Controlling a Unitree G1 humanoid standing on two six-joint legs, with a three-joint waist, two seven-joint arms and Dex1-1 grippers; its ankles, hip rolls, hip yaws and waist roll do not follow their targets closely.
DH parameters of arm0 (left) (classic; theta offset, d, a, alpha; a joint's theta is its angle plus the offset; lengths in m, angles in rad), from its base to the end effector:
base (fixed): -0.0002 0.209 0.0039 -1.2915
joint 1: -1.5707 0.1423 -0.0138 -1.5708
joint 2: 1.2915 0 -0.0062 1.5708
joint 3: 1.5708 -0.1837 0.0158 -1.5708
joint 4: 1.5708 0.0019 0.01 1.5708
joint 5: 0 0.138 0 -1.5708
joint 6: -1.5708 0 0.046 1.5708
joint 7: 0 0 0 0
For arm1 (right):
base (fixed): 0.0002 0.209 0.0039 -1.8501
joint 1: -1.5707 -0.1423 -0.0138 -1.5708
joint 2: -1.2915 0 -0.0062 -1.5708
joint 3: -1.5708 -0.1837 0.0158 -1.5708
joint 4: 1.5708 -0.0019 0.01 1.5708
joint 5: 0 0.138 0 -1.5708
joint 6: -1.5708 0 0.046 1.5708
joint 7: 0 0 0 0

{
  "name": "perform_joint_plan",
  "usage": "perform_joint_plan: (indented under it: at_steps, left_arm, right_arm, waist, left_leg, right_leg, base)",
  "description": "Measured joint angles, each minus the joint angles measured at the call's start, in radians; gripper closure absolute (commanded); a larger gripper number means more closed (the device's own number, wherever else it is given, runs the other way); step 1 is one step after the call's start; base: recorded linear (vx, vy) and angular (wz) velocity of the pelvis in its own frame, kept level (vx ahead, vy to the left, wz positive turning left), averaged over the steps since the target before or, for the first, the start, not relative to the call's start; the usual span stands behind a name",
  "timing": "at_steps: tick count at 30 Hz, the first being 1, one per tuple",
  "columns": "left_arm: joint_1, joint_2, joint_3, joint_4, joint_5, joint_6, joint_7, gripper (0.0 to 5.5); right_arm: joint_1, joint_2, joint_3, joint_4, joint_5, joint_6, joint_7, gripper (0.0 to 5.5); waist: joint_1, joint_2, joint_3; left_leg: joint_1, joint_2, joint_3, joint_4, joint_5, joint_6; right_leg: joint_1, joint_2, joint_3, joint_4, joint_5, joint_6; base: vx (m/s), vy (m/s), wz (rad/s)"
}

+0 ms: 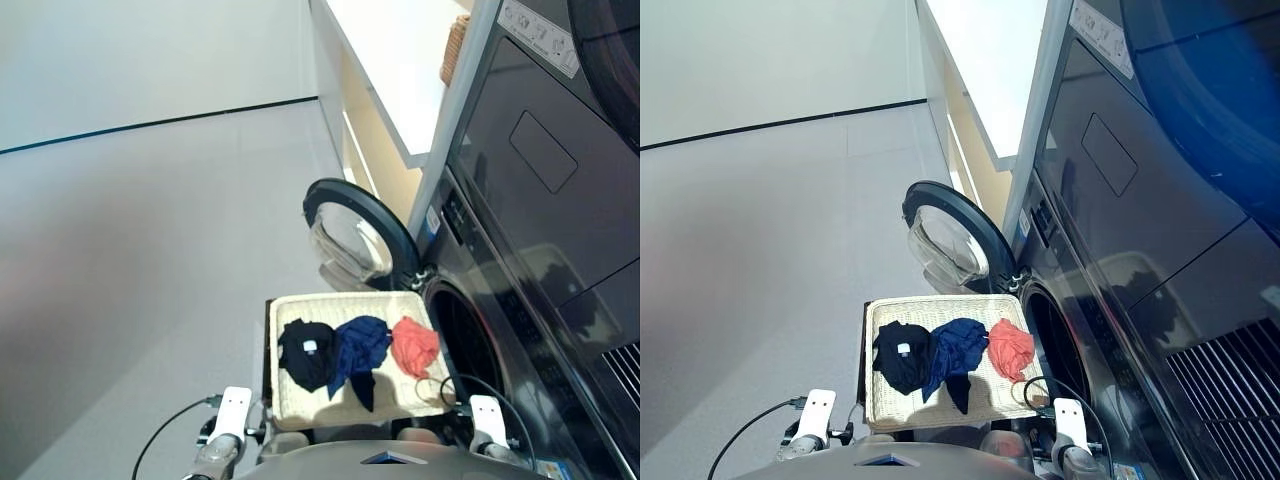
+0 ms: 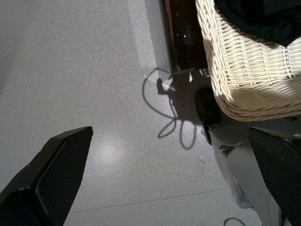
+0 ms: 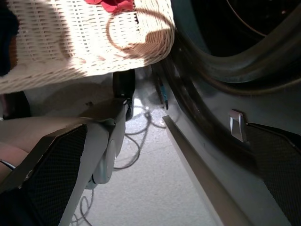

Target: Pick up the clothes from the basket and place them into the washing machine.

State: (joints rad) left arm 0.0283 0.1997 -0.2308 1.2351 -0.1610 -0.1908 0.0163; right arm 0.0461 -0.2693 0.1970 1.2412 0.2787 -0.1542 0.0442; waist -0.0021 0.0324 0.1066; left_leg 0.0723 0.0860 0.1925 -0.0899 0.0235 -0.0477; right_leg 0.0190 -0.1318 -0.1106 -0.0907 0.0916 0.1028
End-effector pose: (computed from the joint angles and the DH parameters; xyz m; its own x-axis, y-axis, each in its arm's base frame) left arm 0.0670 0.2044 -0.1184 0.4706 0.1083 -0.8757 0.0672 0.9852 0.1579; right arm 0.0582 -0.2327 -0.1143 0.4203 -0.1513 -0.8947 0.0529 0.9884 -0.1423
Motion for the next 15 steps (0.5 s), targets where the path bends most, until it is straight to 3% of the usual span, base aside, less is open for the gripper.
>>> perform_joint_plan:
  at_steps: [6,15]
  left_arm:
    - [-0.004,0.007,-0.001,-0.085,-0.002,-0.022,0.001,0.0]
    - [-0.007,0.01,-0.033,-0.216,-0.022,-0.026,0.027,0.0]
  right_arm:
    - [0.002,0.0,0.007,-0.022,0.0,-0.001,-0.001,0.0]
    - [0.008,-0.003,0.032,-0.155,-0.026,-0.01,-0.032,0.0]
  waist:
    - [0.0,-0.01,0.015]
    - [0.0,-0.021,0.048]
  left_leg:
    - [-0.005,0.0,0.0,0.004,0.001,0.0]
    - [0.006,-0.001,0.001,0.005,0.0,-0.001]
  right_leg:
    - [-0.007,0.0,0.004,0.001,0.002,0.0]
    - [0.003,0.0,0.004,0.0,0.003,-0.002]
  base:
    - [0.0,0.0,0.0]
    - [0.0,0.0,0.0]
